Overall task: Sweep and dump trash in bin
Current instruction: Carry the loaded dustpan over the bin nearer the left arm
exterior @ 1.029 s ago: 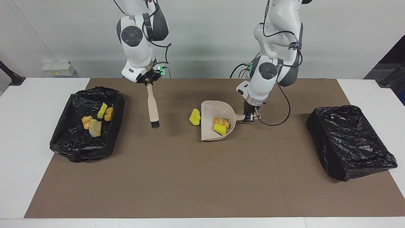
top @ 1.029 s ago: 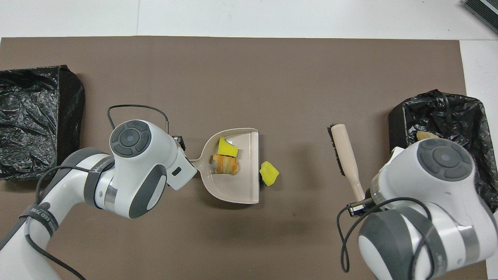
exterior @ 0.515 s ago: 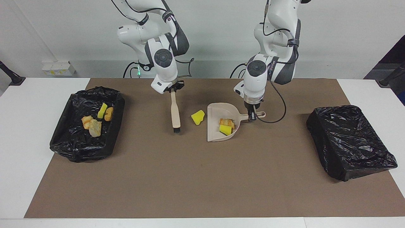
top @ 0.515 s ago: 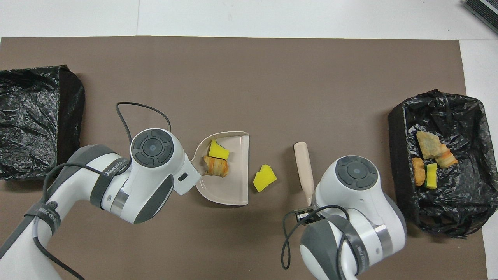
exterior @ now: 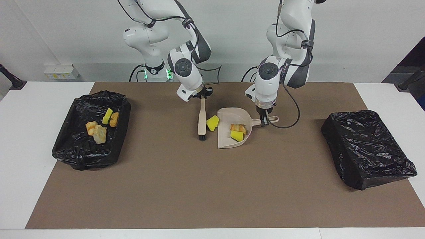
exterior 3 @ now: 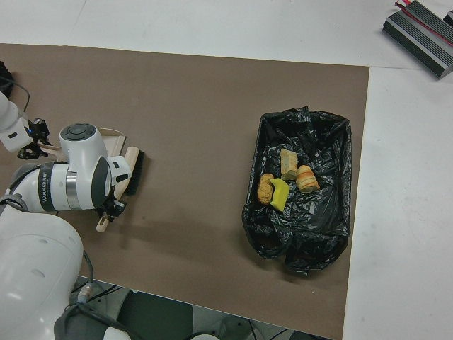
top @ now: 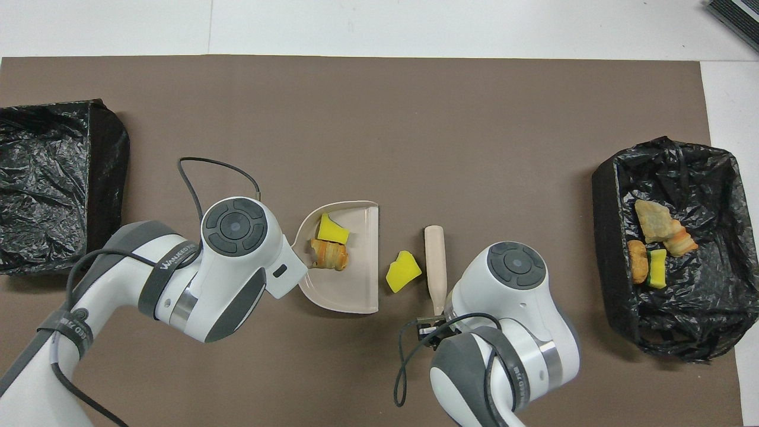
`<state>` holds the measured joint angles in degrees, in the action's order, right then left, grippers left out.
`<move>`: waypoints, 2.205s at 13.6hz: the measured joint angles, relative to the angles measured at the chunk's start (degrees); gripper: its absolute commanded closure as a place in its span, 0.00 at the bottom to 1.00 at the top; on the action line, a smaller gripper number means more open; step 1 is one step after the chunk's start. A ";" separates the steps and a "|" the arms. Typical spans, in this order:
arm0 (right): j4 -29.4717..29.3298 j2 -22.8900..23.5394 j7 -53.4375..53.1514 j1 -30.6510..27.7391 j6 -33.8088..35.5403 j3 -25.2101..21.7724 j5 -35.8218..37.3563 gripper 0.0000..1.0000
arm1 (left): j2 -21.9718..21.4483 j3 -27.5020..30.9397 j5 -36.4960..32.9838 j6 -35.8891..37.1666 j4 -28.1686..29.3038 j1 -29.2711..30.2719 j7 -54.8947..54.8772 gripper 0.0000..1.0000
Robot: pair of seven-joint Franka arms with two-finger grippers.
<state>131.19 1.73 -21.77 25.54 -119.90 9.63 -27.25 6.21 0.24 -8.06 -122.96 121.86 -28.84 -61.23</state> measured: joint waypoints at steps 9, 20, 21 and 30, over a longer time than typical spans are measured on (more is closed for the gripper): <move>-4.62 -0.73 -0.14 1.86 6.57 -0.74 -4.10 1.00 | 0.07 0.38 8.78 -4.76 0.94 0.98 -6.27 1.00; 1.61 -12.09 -4.30 5.51 17.08 -0.10 3.42 1.00 | -0.97 0.86 10.99 4.21 -7.61 12.53 -17.95 1.00; 2.08 -11.80 -4.75 6.15 15.93 -0.07 3.16 1.00 | -1.15 0.89 11.00 5.87 -9.27 14.70 -19.20 1.00; 2.45 -3.05 -10.69 14.30 0.85 0.13 0.49 1.00 | 1.12 1.50 6.91 14.40 -21.24 31.85 -32.10 1.00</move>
<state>133.64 -1.32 -32.46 39.83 -119.05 9.76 -26.76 7.33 1.73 -1.14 -108.56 100.61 3.02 -93.33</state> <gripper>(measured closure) 0.736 0.683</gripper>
